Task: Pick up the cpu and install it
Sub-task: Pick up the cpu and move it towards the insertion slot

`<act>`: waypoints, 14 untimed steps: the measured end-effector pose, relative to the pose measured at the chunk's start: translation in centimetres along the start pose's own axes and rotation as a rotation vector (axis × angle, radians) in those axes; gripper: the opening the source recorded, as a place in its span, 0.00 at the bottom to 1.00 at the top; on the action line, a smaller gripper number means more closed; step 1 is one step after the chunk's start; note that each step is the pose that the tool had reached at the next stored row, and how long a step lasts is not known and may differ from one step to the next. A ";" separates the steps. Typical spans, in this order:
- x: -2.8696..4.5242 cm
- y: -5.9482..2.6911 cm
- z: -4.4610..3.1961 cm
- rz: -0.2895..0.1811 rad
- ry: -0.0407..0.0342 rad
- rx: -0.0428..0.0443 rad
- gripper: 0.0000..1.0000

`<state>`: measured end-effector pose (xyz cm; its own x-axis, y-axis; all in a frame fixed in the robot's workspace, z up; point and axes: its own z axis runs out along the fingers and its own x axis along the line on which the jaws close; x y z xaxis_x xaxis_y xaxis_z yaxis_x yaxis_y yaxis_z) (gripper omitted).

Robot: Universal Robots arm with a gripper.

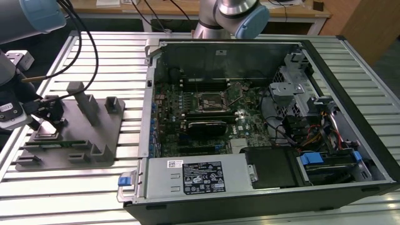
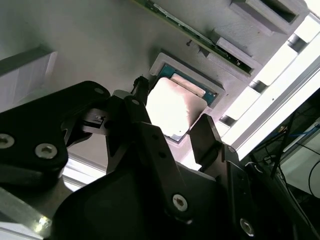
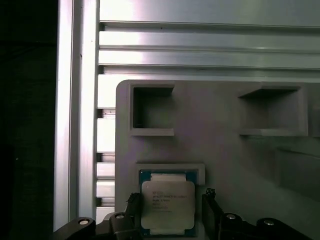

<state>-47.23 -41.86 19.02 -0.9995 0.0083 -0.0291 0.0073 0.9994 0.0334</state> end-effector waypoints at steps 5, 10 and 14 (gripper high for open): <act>0.01 0.09 0.25 0.000 0.0011 0.0020 0.60; 0.02 0.13 0.46 0.000 0.0020 0.0032 0.60; 0.02 0.14 0.50 0.000 0.0023 0.0033 0.60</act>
<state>-47.24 -41.70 18.52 -0.9996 0.0082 -0.0268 0.0074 0.9995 0.0301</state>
